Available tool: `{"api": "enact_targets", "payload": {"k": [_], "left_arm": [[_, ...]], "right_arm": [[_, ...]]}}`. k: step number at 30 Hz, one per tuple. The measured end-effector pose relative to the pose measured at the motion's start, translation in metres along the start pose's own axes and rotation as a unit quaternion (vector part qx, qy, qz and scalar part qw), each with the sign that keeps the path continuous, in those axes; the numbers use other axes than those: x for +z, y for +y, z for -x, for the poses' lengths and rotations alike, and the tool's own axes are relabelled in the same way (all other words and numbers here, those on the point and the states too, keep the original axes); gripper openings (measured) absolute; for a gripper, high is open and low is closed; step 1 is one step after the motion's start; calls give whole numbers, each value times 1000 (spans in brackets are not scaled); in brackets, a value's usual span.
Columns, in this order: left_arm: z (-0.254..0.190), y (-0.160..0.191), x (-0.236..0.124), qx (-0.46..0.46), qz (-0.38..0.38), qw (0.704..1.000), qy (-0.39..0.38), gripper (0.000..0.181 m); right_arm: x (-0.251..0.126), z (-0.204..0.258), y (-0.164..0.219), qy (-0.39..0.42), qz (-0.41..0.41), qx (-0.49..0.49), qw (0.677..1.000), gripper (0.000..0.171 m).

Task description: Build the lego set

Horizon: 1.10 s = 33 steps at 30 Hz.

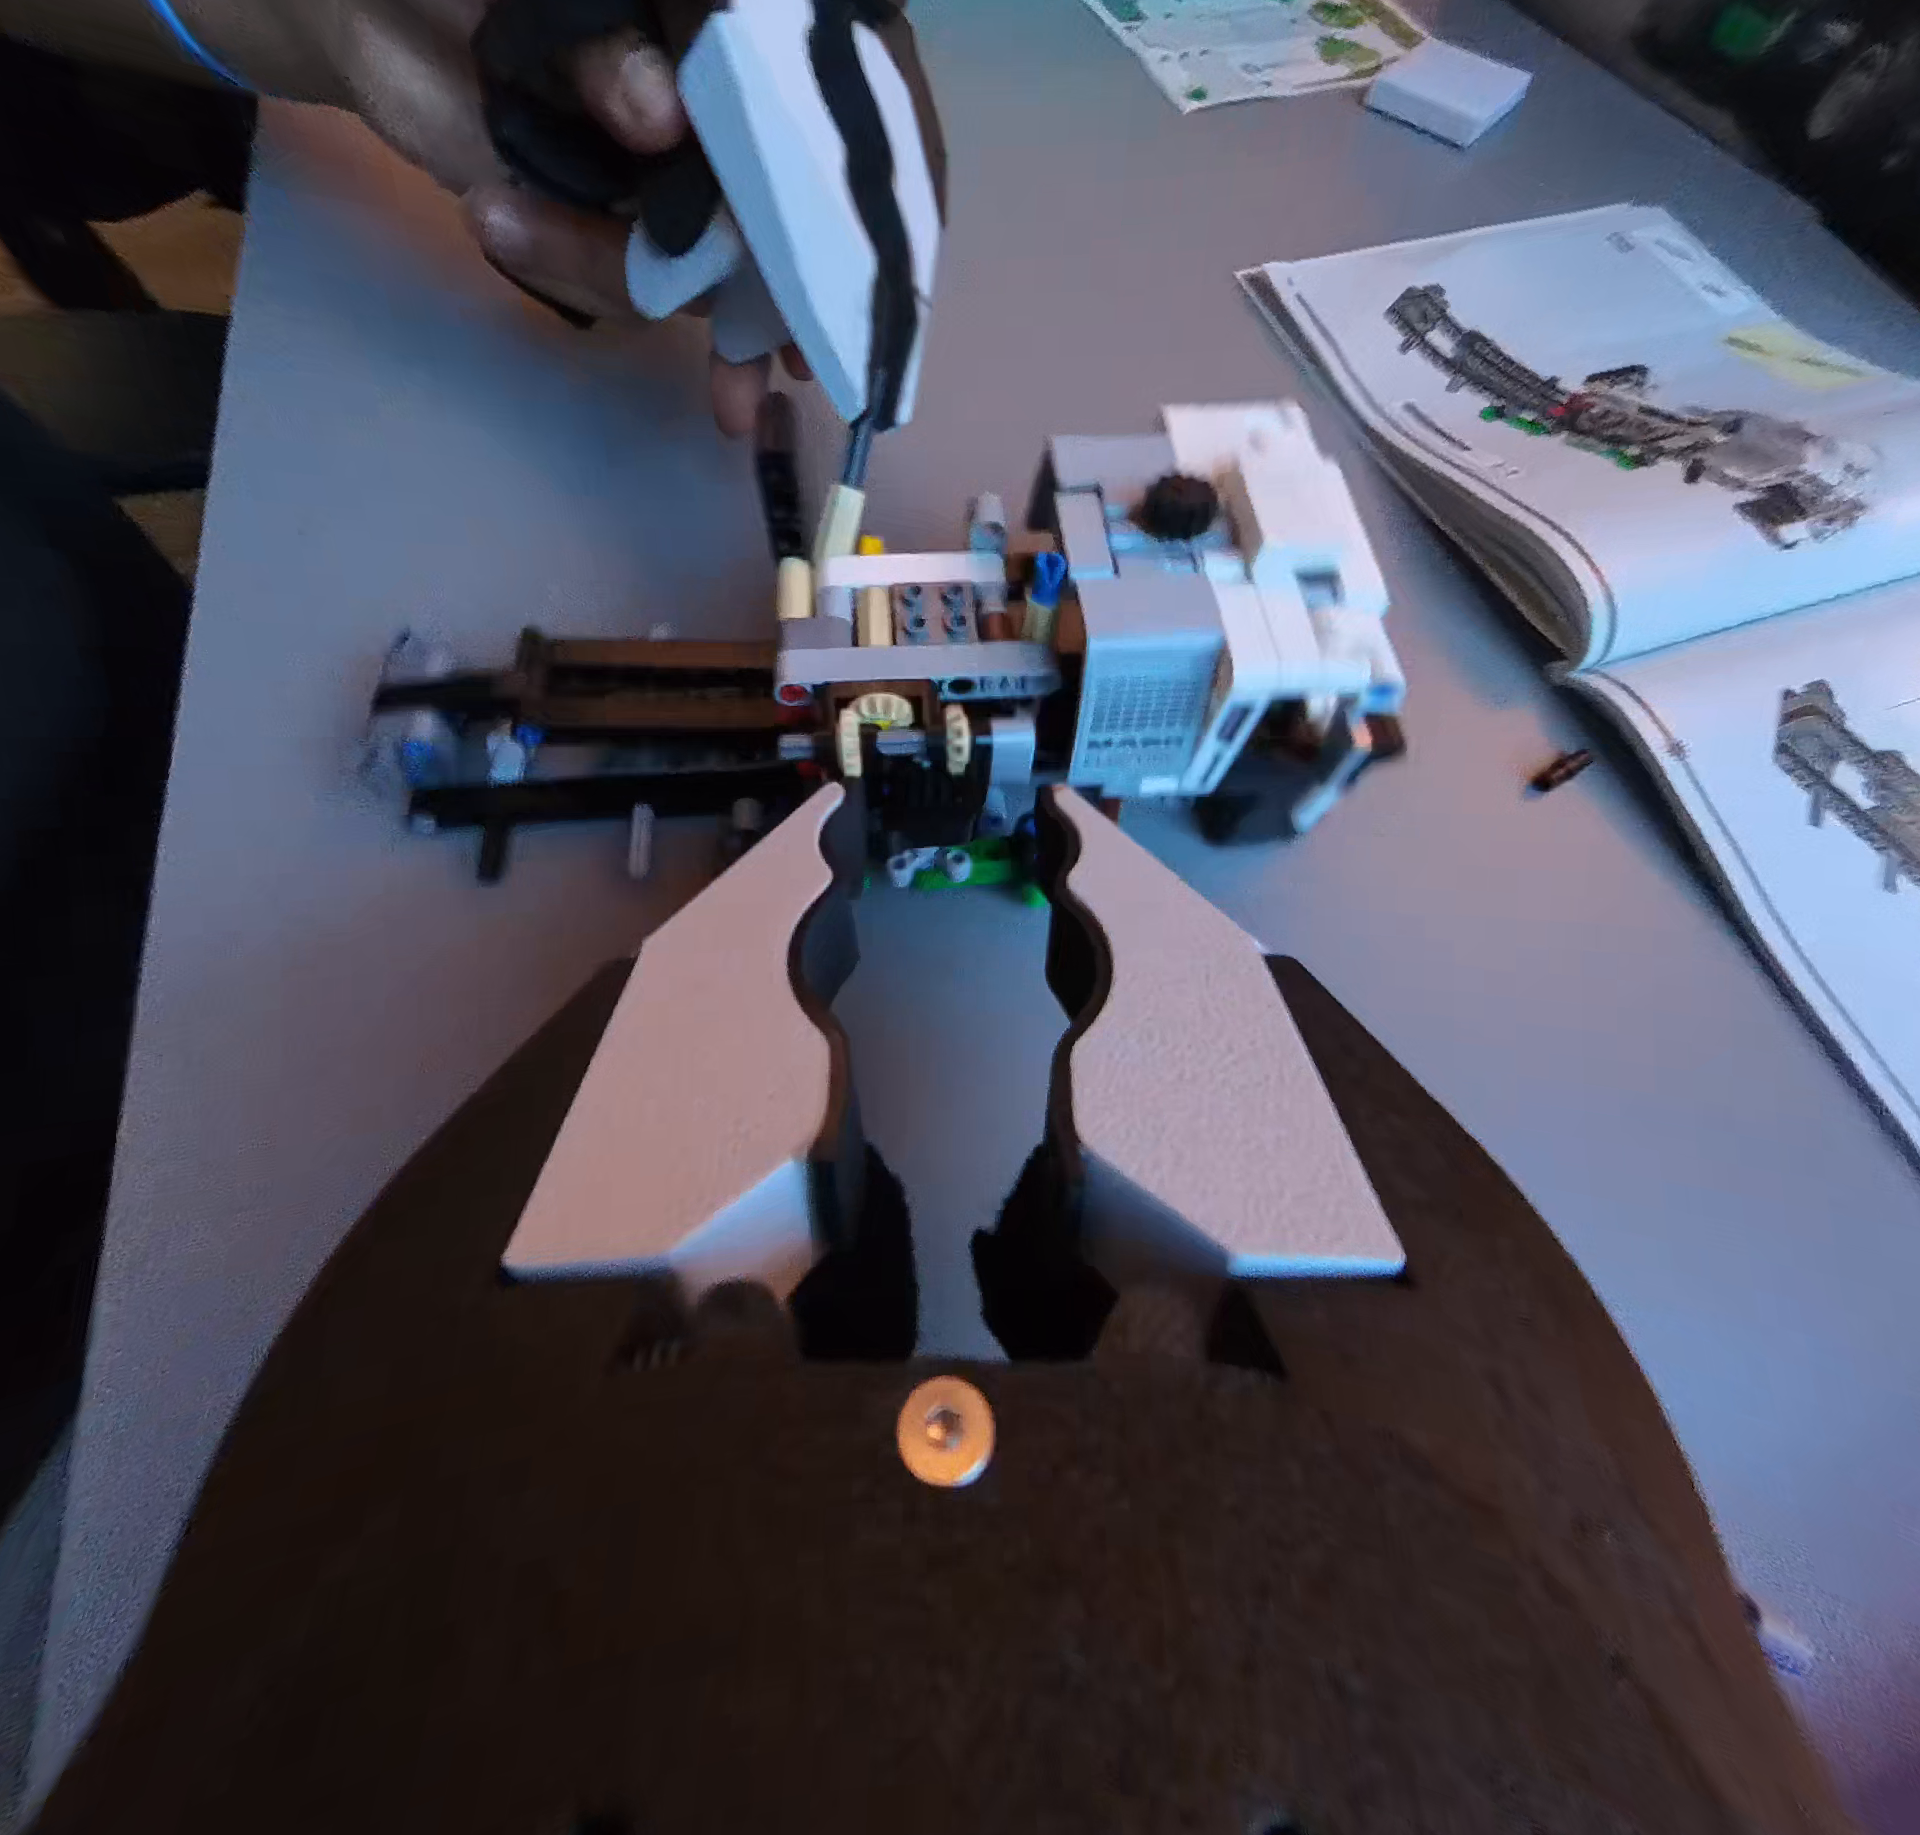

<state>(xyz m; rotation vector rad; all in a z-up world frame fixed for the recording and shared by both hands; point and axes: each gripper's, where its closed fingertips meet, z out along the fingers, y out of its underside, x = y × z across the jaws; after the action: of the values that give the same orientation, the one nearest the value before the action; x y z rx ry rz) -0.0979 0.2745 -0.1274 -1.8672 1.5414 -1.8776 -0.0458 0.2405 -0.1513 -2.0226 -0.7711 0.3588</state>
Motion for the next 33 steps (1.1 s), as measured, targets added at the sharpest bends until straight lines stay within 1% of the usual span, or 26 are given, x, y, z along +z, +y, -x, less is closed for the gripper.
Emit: {"api": "enact_targets", "payload": {"k": [2, 3, 5, 6, 7, 9, 12, 14, 16, 18, 20, 23, 25, 27, 29, 30, 31, 33], "left_arm": [[-4, 5, 2, -3, -20, 1000, -17, 1], [-6, 6, 3, -7, -32, 999, -26, 1], [-8, 8, 4, -8, -58, 997, -47, 1], [-8, 9, 4, -5, -70, 996, -57, 1], [-9, 9, 4, -1, -81, 994, -67, 1], [-11, 10, 5, 2, -97, 992, -79, 1], [-14, 13, 9, -4, -110, 991, -81, 1], [-17, 15, 12, 2, -110, 990, -85, 1], [-18, 16, 12, 10, -112, 989, -95, 1], [-19, 17, 12, 8, -117, 988, -99, 1], [-19, 17, 11, 4, -127, 986, -107, 1], [-16, 17, 5, -2, -149, 980, -129, 1], [-16, 16, -7, -11, -176, 974, -144, 1], [-22, 16, -21, -17, -215, 965, -150, 1], [-37, 11, -39, -12, -281, 951, -128, 1], [-48, 10, -47, -5, -313, 943, -112, 1], [-58, 9, -54, 5, -341, 935, -97, 1], [-82, 9, -66, 40, -385, 920, -60, 1]], "right_arm": [[-7, 4, -1, -44, 7, 28, 999, 40], [-13, 3, -2, -37, 9, 50, 998, 43], [-23, 4, -5, 21, 9, 79, 997, 49], [-25, 7, -9, 60, -1, 95, 994, 46], [-23, 13, -11, 91, -12, 115, 989, 43], [-12, 30, -9, 122, -16, 140, 982, 51], [1, 25, -1, 189, -3, 135, 973, 44], [2, 18, 2, 207, 9, 104, 973, 37], [3, 16, 2, 187, 22, 75, 979, 37], [6, 13, 1, 150, 27, 32, 988, 36], [11, 10, -2, 96, 23, -7, 995, 36], [20, 3, -7, 10, 24, -34, 999, 36], [21, -4, -9, -1, 36, -33, 999, 37], [12, -8, -16, 21, 42, -21, 999, 45], [-5, -3, -36, 68, 10, 1, 998, 44], [-13, 8, -51, 80, -18, 14, 997, 40], [-20, 26, -68, 77, -56, 35, 995, 35], [-25, 61, -97, 52, -144, 116, 981, 17]]}}
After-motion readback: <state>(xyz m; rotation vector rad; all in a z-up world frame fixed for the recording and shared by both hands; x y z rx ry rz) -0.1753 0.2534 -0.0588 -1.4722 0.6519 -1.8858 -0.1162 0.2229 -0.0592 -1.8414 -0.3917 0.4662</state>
